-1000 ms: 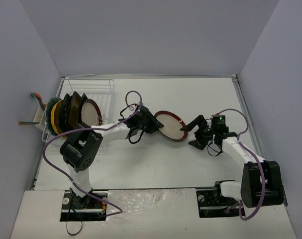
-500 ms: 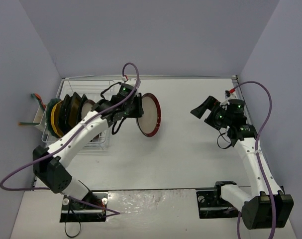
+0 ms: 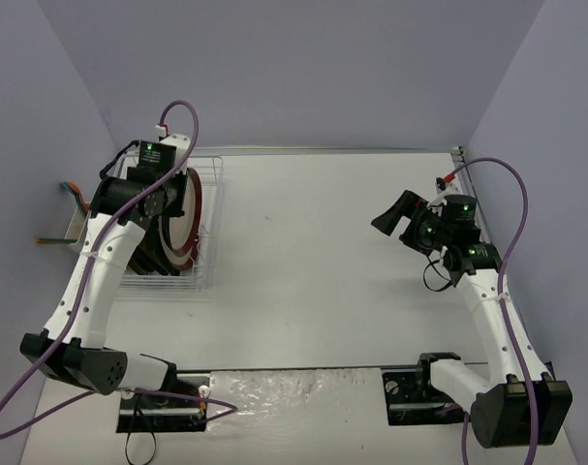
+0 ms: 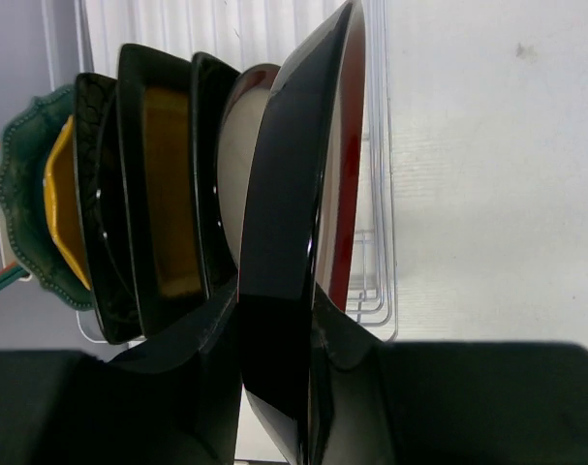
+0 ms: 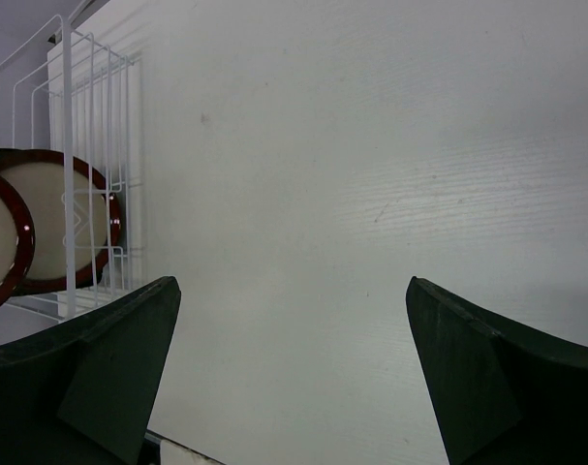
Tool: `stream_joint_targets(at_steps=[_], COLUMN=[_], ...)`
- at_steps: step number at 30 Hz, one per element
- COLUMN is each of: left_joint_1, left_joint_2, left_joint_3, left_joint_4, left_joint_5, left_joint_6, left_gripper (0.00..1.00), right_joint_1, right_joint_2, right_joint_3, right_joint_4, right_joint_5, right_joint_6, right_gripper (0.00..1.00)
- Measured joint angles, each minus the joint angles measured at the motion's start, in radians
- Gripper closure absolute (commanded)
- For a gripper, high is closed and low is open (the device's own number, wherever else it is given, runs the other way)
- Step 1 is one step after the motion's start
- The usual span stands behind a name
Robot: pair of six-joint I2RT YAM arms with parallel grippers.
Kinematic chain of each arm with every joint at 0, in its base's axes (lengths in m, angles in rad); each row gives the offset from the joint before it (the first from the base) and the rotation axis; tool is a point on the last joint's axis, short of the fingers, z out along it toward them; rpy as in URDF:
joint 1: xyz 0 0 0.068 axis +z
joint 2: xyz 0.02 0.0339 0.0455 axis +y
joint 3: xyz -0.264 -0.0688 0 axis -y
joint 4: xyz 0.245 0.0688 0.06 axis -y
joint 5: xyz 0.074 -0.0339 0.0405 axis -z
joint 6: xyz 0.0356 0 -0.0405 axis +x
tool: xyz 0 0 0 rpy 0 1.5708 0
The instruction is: Load the plates into the dish rack
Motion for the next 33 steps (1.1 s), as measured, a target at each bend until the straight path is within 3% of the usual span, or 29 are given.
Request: stream_joint_targets(at_steps=[13, 33], left_joint_1=[0.076, 0.083], left_joint_2=[0.173, 0.179], left_joint_3=[-0.024, -0.238], left_joint_4=[0.038, 0.210], left_joint_5=[0.030, 0.063], left_joint_6=[0.044, 0.002], left_gripper=[1.00, 0.98], right_joint_1=[0.000, -0.003], right_joint_2=[0.000, -0.001], right_joint_3=[0.000, 0.000], right_joint_4=[-0.008, -0.015], right_joint_5=[0.000, 0.001], right_joint_6=[-0.007, -0.013], right_gripper=[0.00, 0.00])
